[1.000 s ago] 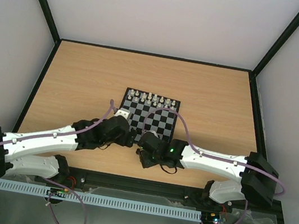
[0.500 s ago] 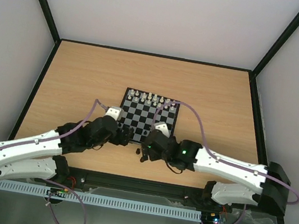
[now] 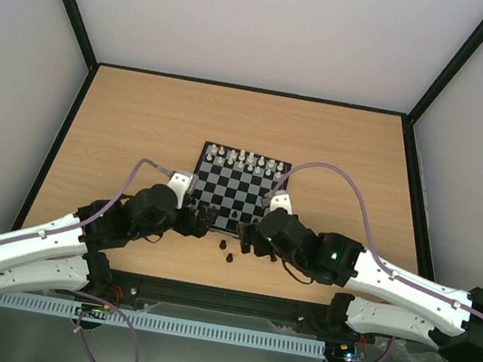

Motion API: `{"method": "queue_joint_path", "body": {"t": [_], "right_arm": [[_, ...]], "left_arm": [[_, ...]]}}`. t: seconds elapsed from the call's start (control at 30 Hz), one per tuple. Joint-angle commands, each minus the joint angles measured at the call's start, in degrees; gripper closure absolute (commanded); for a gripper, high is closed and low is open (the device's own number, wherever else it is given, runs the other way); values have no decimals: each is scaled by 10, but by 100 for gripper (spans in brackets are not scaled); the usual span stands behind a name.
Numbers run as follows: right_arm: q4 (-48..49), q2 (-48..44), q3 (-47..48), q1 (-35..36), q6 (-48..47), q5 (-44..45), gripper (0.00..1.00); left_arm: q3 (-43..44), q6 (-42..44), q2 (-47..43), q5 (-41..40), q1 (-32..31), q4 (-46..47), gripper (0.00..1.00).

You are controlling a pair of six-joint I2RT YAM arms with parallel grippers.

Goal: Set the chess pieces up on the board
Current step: Pick up the chess piece at the center of the board.

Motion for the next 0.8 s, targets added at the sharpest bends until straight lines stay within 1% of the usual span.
{"method": "queue_joint_path", "body": {"t": [0.0, 0.17, 0.23, 0.33, 0.43, 0.57, 0.77], "right_arm": [[-23, 7, 14, 3, -20, -25, 2], [-11, 50, -4, 3, -23, -54, 1], [-11, 79, -6, 3, -21, -63, 2], [-6, 125, -14, 4, -18, -71, 13], [18, 171, -33, 6, -13, -85, 24], [48, 210, -41, 8, -12, -107, 32], [74, 272, -24, 10, -25, -135, 40]], "left_arm": [[-13, 9, 0, 34, -3, 11, 1], [-28, 3, -6, 45, -3, 16, 1], [-31, -2, -8, 29, -3, 3, 1], [-28, -18, -5, -7, -4, -29, 1], [-37, -32, -11, -15, -8, -29, 1], [-77, -53, -51, -29, -28, 3, 1], [-102, -75, -53, -56, -35, 1, 1]]}}
